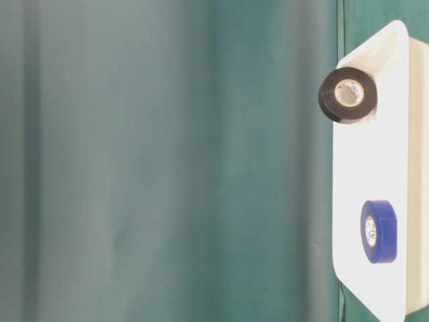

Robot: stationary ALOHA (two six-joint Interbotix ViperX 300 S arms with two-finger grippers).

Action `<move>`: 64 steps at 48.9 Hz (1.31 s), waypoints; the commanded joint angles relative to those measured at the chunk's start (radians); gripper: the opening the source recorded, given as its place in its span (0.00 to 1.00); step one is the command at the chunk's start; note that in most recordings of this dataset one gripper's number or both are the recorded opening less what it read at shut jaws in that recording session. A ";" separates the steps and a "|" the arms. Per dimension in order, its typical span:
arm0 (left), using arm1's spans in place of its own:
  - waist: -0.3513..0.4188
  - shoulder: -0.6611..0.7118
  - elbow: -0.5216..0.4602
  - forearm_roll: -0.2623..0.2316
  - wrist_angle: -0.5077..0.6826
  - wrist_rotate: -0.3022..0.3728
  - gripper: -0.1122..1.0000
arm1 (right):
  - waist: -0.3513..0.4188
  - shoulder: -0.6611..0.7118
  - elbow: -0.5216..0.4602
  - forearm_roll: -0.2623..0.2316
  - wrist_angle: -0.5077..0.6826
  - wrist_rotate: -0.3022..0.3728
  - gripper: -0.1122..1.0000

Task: Put the tape into the white case with the right arm.
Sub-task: 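Retract the right gripper to the right side, then lower the right gripper onto the orange tape roll and grasp it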

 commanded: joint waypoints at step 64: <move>0.003 0.005 -0.012 -0.003 -0.005 0.000 0.10 | 0.026 0.928 -0.589 -0.008 -0.173 -0.017 0.57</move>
